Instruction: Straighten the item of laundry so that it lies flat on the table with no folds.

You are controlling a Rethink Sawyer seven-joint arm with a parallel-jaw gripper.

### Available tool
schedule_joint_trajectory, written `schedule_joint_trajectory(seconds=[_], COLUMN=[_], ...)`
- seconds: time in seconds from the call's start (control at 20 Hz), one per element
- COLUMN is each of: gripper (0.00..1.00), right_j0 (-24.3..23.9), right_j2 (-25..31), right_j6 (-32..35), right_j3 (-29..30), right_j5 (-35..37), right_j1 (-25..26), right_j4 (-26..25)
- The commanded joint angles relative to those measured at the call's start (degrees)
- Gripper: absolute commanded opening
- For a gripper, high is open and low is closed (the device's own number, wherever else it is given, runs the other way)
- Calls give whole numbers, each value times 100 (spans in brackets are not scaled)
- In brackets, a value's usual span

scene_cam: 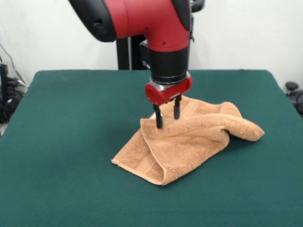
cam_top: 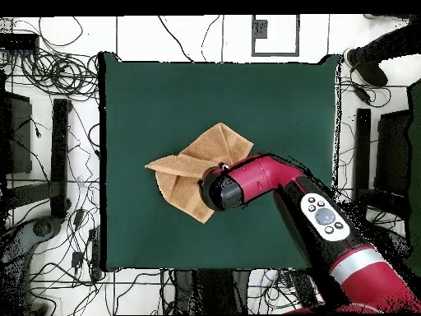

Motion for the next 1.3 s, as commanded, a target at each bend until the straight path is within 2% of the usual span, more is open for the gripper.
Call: schedule_joint_trajectory(seconds=[0.05,1.0,1.1,1.15,1.2,1.3], gripper=[100,100,100,100,100,100], right_j0=[-80,4,129,182,98,-14], right_j2=[447,542,272,249,407,443], right_j6=[-1865,-1716,-1265,-1320,-1501,-1375], right_j3=[-174,-235,-271,-318,-275,-181], right_j5=[569,390,573,651,496,347], right_j1=[393,448,365,343,370,313], right_j4=[-122,-354,-275,-306,-337,-280])
